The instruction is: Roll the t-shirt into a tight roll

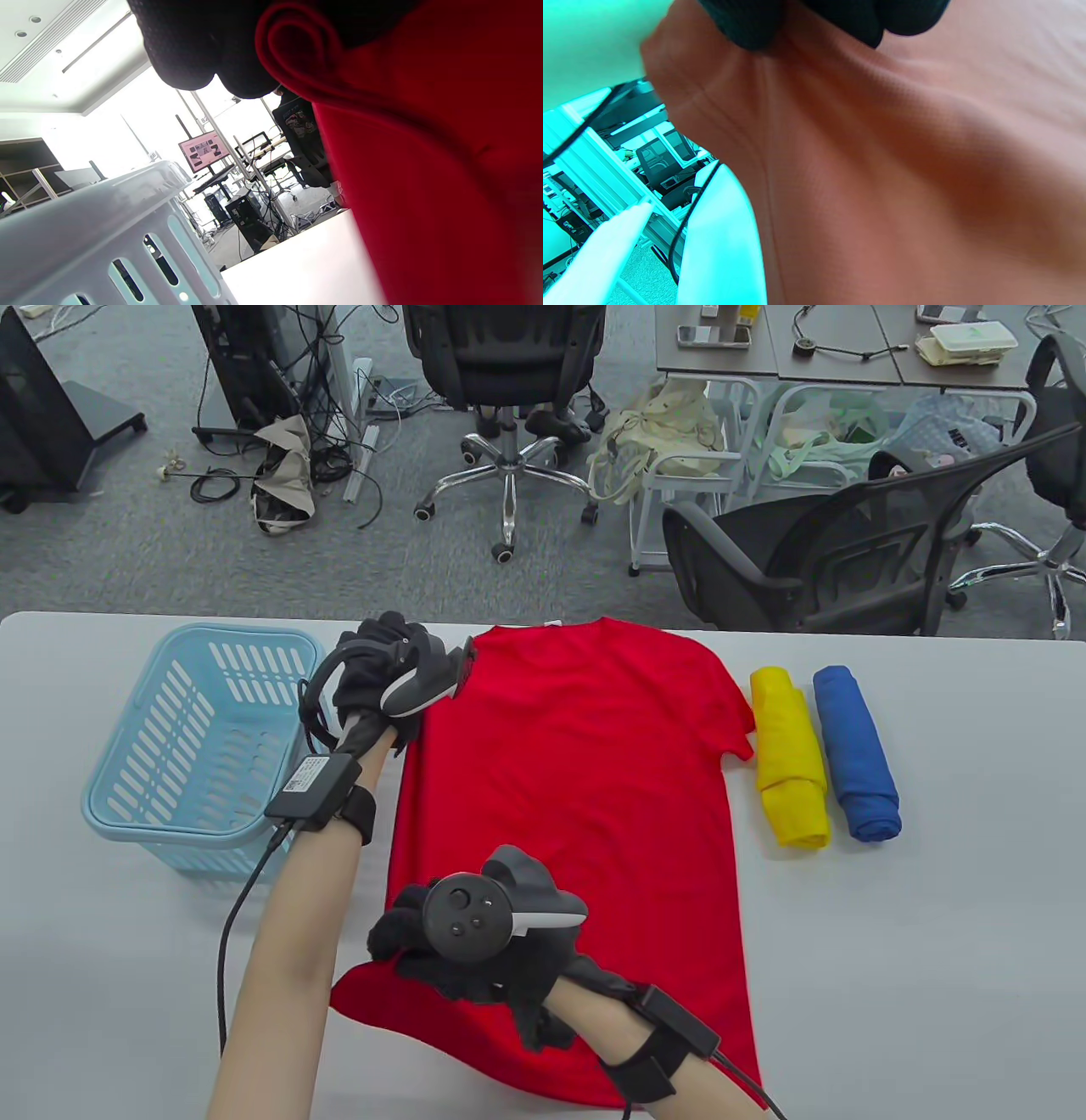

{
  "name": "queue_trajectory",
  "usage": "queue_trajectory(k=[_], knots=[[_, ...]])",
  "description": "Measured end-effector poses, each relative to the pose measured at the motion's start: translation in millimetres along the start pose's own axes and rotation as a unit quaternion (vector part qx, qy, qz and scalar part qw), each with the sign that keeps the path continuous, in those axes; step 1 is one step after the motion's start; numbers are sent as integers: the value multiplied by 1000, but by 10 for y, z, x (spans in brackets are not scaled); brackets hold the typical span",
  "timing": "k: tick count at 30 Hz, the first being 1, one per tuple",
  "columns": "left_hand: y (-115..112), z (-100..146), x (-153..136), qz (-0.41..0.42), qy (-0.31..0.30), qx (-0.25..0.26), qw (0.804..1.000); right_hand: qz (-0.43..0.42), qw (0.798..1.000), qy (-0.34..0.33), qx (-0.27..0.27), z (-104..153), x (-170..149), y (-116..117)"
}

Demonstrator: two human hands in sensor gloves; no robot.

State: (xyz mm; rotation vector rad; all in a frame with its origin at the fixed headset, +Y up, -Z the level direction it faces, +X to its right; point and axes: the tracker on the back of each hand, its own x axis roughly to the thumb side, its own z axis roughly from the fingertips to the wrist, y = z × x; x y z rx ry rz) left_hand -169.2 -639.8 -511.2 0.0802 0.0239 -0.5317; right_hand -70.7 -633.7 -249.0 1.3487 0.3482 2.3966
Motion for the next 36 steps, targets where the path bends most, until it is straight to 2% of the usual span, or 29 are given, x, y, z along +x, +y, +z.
queue_trajectory(k=[4,7,10,11,14,17,18,20,21,23,26,29,30,33,34,36], knots=[[-1,33,104,11,-20,-5,1000,18,999,19,23,179,-131,18],[71,64,357,51,-49,-9,997,-18,997,44,53,439,-406,93],[289,103,894,70,-108,3,992,-40,993,74,77,812,-656,134],[332,112,994,68,-118,7,991,-40,993,78,80,880,-685,133],[623,211,1641,58,-175,31,982,-33,988,109,100,1276,-825,99],[818,320,2175,73,-224,33,971,-39,974,174,139,1687,-1073,41],[847,347,2273,84,-235,26,968,-50,970,194,138,1793,-1155,18],[886,434,2454,116,-260,-2,959,-76,956,265,105,2068,-1392,-64],[874,479,2490,123,-267,-4,956,-76,946,306,79,2190,-1499,-111],[797,547,2457,103,-275,-6,956,-70,935,343,55,2326,-1636,-157],[555,652,2249,67,-274,-42,958,-87,925,369,27,2306,-1752,-95],[233,768,2009,54,-266,-103,957,-85,926,365,50,2108,-1819,67],[110,802,1943,54,-268,-141,951,-82,926,363,61,2026,-1834,131],[-320,882,1823,63,-296,-314,900,-61,928,354,100,1746,-1834,352],[-400,896,1801,48,-293,-321,899,-42,929,350,114,1663,-1821,420],[-483,845,1738,19,-281,-253,926,5,925,349,149,1529,-1798,555]])
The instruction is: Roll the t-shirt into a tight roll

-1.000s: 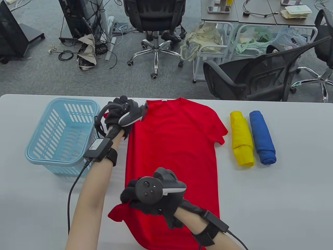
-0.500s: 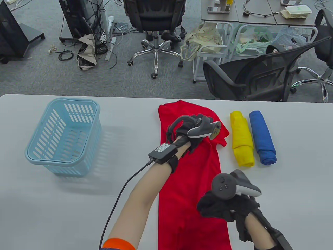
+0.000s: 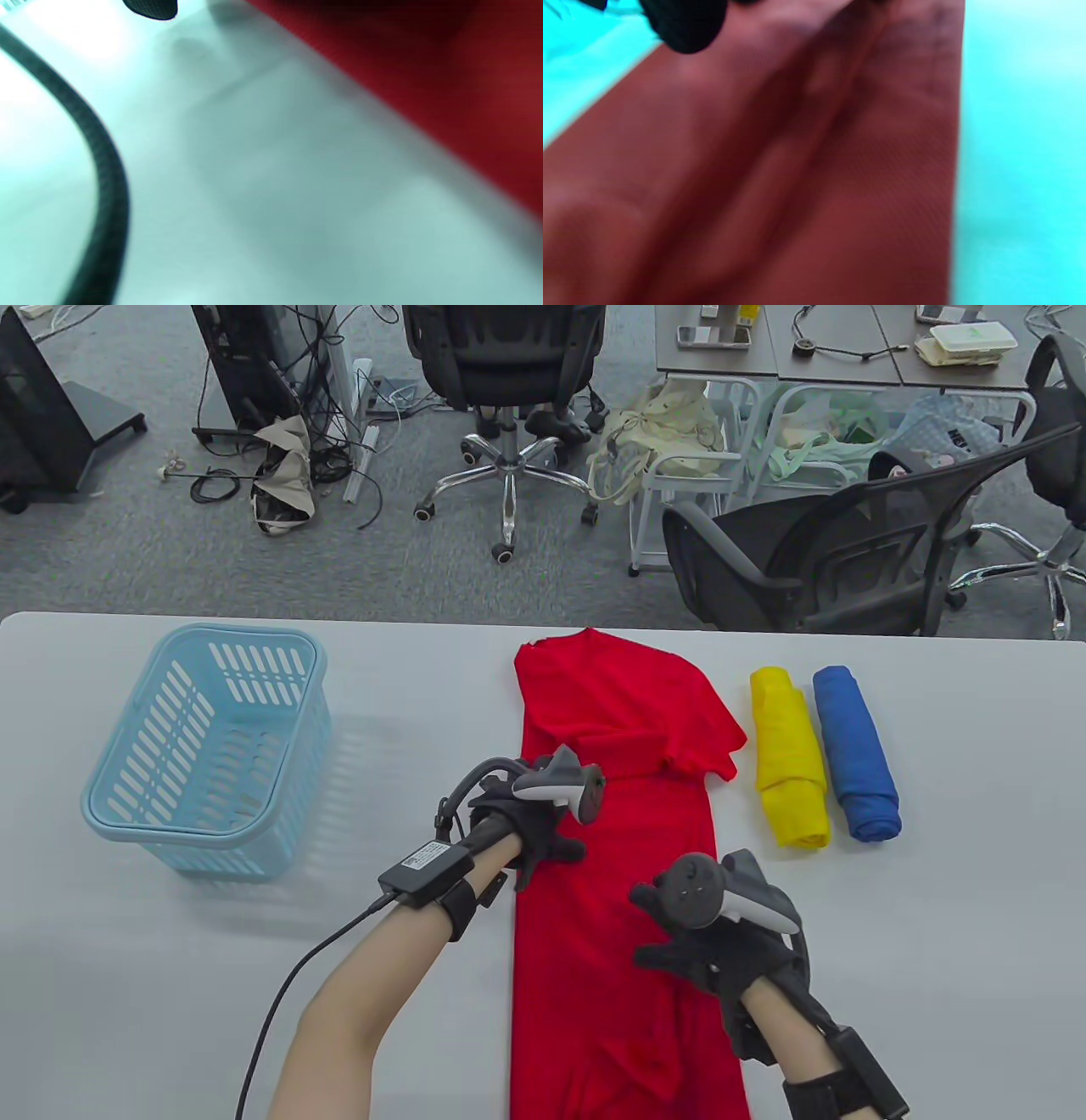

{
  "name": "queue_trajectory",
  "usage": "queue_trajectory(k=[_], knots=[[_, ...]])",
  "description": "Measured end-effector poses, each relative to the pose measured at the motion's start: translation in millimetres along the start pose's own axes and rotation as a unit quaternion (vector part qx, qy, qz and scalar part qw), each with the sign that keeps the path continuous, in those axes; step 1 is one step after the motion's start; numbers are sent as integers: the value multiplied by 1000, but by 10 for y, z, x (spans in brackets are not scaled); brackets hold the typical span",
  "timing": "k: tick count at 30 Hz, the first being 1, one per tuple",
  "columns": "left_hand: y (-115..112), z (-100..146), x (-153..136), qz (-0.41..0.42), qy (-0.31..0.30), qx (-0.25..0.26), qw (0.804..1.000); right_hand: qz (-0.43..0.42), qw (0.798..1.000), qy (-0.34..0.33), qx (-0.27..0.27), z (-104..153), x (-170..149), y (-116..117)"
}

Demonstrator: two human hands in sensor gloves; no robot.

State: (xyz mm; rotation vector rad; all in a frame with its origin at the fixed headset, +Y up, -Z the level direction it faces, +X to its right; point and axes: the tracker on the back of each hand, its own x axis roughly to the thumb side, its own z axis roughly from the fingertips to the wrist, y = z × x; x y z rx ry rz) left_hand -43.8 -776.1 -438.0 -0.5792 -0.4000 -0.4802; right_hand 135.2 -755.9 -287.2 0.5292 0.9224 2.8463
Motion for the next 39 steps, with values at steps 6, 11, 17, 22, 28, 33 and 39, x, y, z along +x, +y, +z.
queue_trajectory(k=[6,11,17,22,28,33,39], knots=[[-61,69,-205,30,52,45,997,137,988,-12,75,188,101,18],[-248,335,-17,50,-7,67,996,94,995,-11,25,268,57,-213],[-684,691,245,-18,-44,15,999,26,1000,14,-4,-5,59,-94],[-931,1048,376,-27,-64,28,997,78,997,21,6,-78,182,82],[-1164,1488,535,-24,-80,28,996,85,996,1,6,-62,294,133],[-1074,1605,471,-45,-74,50,995,100,995,-2,19,-43,349,58],[-1213,1351,233,16,-49,2,999,140,988,26,-57,-129,584,-492]])
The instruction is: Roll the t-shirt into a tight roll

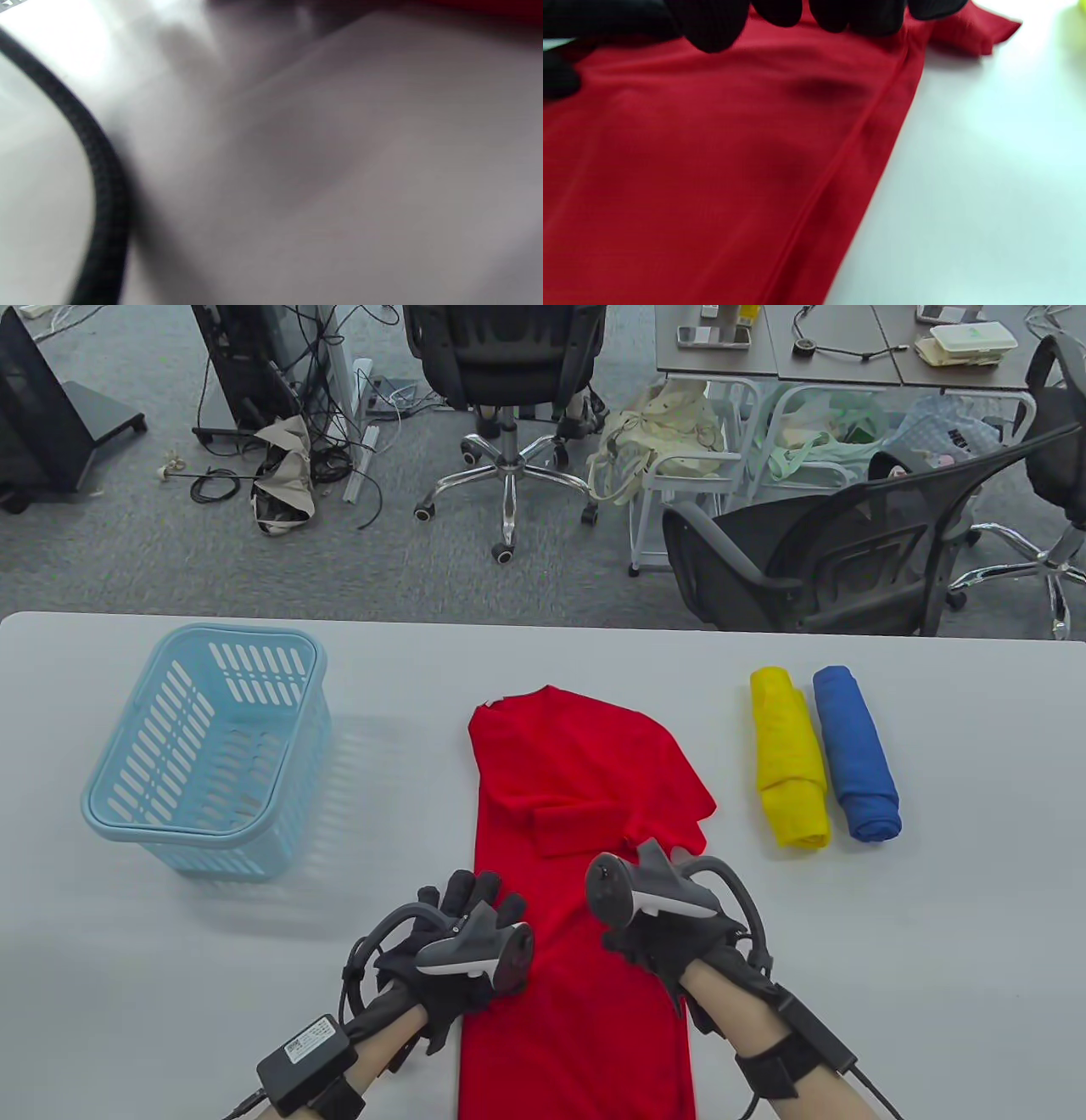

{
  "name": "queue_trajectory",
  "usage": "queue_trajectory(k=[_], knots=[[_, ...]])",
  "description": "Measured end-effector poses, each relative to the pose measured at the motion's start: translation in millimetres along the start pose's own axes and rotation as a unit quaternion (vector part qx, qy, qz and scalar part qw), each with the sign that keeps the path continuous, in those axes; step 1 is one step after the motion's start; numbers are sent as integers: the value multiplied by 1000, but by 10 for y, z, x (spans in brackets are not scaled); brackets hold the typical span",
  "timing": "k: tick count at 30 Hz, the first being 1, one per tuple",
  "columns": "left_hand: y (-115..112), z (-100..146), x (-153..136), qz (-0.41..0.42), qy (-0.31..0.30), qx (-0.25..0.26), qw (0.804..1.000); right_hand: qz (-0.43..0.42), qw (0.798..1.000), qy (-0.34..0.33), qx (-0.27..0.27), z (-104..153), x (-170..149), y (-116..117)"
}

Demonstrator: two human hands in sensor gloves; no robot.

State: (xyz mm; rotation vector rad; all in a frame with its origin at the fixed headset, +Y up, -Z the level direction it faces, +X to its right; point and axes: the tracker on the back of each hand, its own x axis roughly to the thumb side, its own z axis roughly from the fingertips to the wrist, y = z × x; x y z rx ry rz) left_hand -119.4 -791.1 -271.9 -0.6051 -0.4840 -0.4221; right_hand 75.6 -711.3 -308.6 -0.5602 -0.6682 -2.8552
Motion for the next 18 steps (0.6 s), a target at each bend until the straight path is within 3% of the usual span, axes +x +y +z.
queue_trajectory(k=[2,5,10,18], knots=[[-33,-5,-56,4,-30,-37,999,7,1000,-2,-3,-163,19,-143],[-70,32,-90,10,-32,-28,999,4,999,-19,34,-486,55,-240],[-88,47,-93,11,-29,-32,999,49,997,17,64,-912,120,-156],[-91,54,-97,18,-28,-34,999,66,994,88,-25,-1241,119,-223]])
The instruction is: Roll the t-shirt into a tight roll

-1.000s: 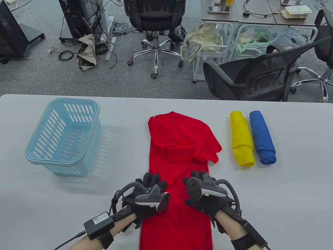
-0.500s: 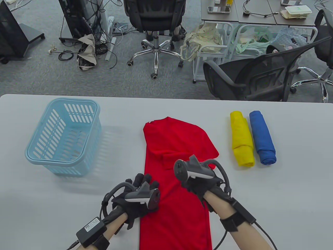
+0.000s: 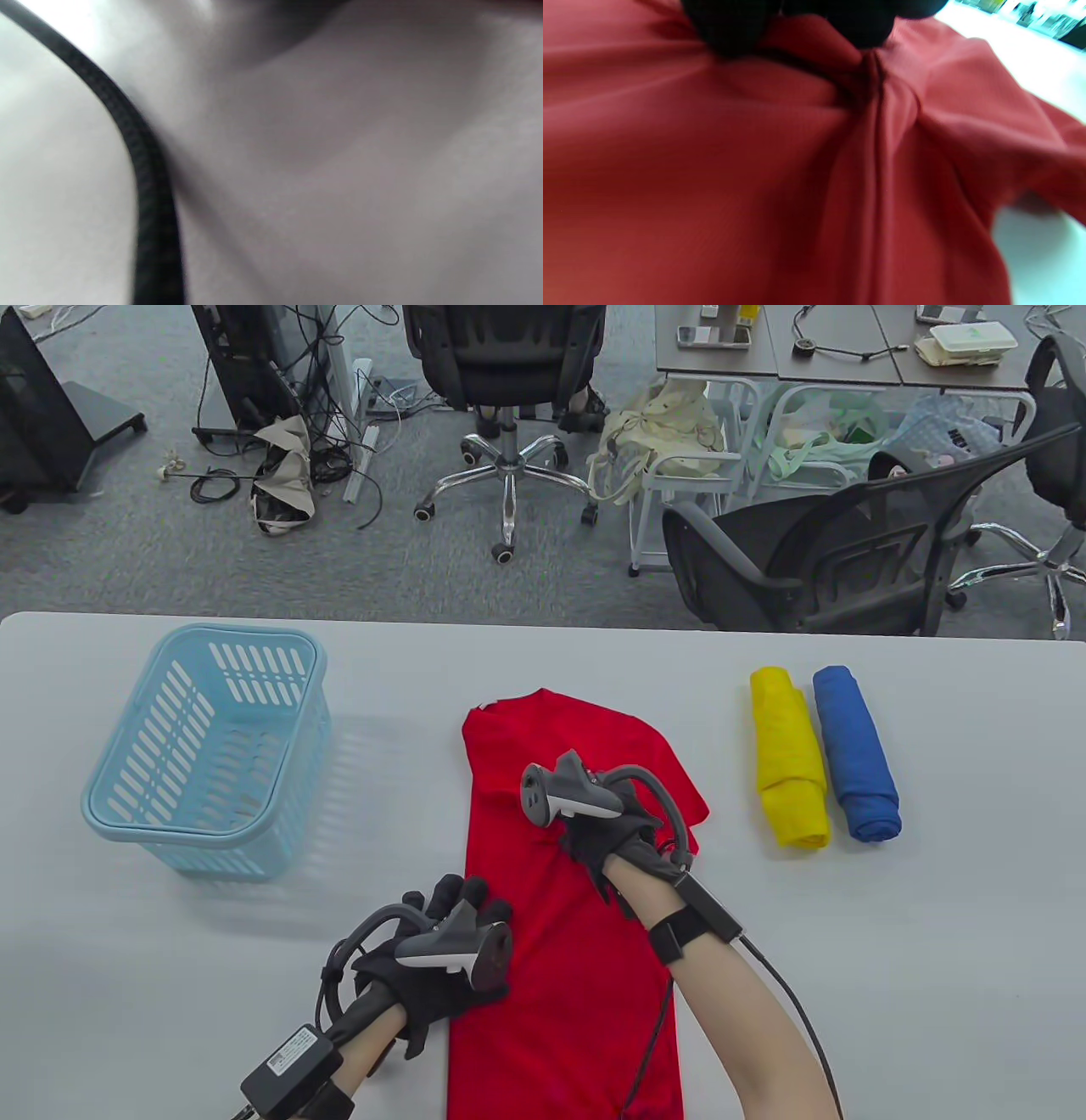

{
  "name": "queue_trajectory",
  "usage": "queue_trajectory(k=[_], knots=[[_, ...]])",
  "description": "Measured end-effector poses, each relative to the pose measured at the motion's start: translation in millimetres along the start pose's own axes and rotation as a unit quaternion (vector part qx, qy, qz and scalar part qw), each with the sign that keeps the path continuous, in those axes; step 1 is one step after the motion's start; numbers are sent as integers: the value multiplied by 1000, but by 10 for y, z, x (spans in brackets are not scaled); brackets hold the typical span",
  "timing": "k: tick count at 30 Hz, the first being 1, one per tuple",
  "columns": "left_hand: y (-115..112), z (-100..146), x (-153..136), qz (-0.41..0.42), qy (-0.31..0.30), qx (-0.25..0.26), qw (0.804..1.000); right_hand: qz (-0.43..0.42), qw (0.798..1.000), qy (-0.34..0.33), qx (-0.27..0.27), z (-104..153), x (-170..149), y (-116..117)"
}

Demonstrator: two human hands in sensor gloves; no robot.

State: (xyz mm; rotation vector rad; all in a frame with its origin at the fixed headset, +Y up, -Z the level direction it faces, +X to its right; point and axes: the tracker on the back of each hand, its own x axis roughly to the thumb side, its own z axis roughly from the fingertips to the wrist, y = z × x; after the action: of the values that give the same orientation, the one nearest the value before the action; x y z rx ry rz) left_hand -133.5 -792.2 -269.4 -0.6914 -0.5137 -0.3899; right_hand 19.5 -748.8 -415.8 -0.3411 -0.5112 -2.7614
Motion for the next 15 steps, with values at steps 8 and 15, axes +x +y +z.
queue_trajectory(k=[8,15], knots=[[-2,-2,-3,1,1,-1,1000,-21,991,127,-29,-18,-719,-238],[22,3,-7,5,-6,4,1000,-131,947,294,4,108,-1650,-32]])
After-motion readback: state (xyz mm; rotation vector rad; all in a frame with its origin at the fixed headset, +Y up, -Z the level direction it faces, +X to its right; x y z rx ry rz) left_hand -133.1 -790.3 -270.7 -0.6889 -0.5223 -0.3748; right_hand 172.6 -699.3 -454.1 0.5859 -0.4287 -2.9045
